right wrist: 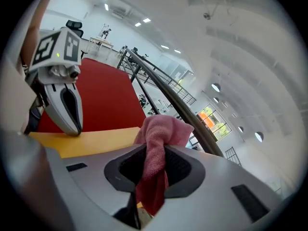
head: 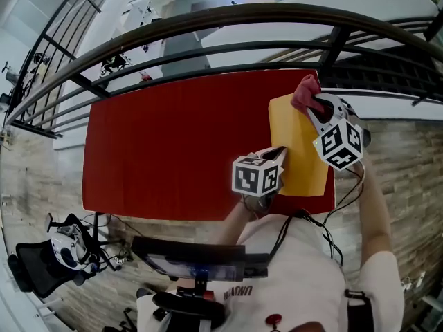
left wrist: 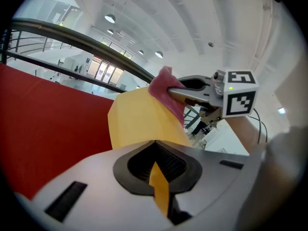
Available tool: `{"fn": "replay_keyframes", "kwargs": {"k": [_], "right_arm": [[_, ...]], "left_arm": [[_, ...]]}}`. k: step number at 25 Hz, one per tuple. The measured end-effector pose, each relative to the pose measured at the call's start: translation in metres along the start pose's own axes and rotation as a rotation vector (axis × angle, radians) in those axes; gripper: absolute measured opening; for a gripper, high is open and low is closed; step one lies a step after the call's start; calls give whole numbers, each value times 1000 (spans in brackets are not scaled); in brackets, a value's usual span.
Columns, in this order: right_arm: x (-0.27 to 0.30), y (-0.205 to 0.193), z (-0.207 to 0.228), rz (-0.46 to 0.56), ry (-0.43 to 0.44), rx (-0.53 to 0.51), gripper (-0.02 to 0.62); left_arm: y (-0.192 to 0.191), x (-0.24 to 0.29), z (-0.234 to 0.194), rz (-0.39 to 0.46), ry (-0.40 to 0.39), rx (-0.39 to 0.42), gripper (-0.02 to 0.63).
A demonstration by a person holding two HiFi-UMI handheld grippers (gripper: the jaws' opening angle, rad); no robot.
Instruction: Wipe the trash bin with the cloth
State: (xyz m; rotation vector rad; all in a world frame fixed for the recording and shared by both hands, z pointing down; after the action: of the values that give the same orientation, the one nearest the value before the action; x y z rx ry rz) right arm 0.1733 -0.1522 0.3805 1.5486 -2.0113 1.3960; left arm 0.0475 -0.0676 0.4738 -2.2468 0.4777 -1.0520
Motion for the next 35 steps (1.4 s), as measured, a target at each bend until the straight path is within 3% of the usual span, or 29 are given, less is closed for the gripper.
{"fn": "replay_keyframes", "kwargs": {"k": [5,18,35], "right_arm": [[21,-8,-8,-27,32,20,97],[-1,-23,-32,22,88,99,97],[-41,-25,-104,12,214,90,97]], "left_arm": [[-1,-2,-1,-3,1,1,3],[2,4,0,-4,-10,-4,3],[-1,2,-4,1,2,-17,3]]}}
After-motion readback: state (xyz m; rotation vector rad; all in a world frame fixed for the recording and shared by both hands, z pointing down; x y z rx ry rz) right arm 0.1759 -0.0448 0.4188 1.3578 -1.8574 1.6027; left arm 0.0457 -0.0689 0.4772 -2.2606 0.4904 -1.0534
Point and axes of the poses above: the fingertips, and each gripper's own axes: x forward along the fingers, z to its right, y out of its top, the point moved 7 cm from there along -x, backward along the fingers, and after that the axes turned 9 degrees about y, right-handed, at the moved point
